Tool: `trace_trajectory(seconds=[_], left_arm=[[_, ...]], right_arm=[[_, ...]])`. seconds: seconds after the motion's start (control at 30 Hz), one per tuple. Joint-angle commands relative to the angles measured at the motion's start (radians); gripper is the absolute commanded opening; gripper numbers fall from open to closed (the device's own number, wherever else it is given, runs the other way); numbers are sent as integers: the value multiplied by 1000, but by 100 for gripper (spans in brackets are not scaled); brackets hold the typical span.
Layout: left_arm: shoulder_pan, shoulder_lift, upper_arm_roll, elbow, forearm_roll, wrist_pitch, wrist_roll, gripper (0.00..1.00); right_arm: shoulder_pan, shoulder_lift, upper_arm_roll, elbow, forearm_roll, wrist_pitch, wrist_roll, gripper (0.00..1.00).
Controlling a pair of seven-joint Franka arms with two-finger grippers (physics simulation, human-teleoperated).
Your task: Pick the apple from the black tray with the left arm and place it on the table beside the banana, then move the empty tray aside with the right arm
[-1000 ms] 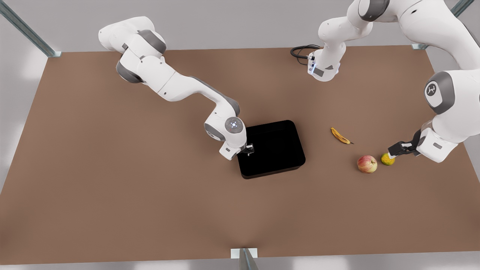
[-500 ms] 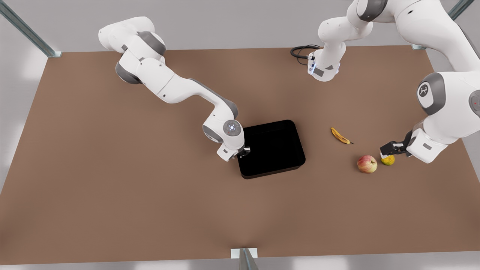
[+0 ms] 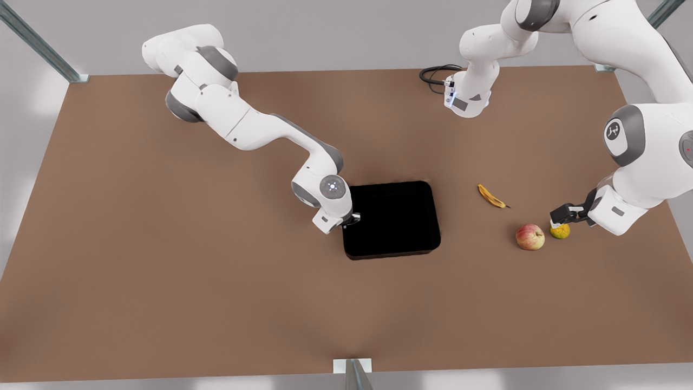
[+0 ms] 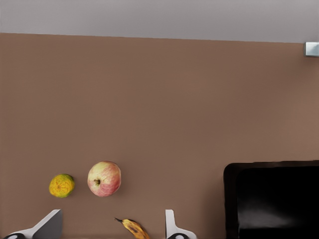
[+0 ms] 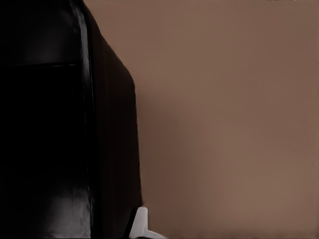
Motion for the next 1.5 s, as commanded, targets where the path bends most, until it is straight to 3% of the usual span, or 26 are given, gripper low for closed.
trace_trajectory(seconds=[0.0, 0.47, 0.73, 0.8, 0.97, 1.1, 1.27, 1.47], left_arm=[[0, -1, 0, 1, 0, -1, 18, 100], [0, -1, 0, 1, 0, 0, 17, 100], [11, -1, -3, 1, -1, -1, 17, 100], [17, -1, 1, 1, -3, -2, 29, 100], [18, -1, 1, 1, -3, -2, 29, 100], [18, -1, 1, 1, -1, -2, 29, 100], [18, -1, 0, 1, -1, -2, 29, 100], [18, -1, 1, 1, -1, -2, 29, 100]], right_arm=[[-1, -4, 11, 1, 7, -13, 8, 9], [-87, -165, 130, 5, 43, -280, -12, 2], [-181, -308, 119, 5, 137, -558, -393, 1], [-209, -346, 72, 5, 172, -602, -550, 1], [-209, -423, -163, 5, 280, -647, -988, 0], [-209, -441, -256, 7, 289, -657, -1187, 0], [-209, -470, -451, 7, 349, -657, -1514, 0], [-209, -487, -592, 8, 350, -657, -1761, 1]])
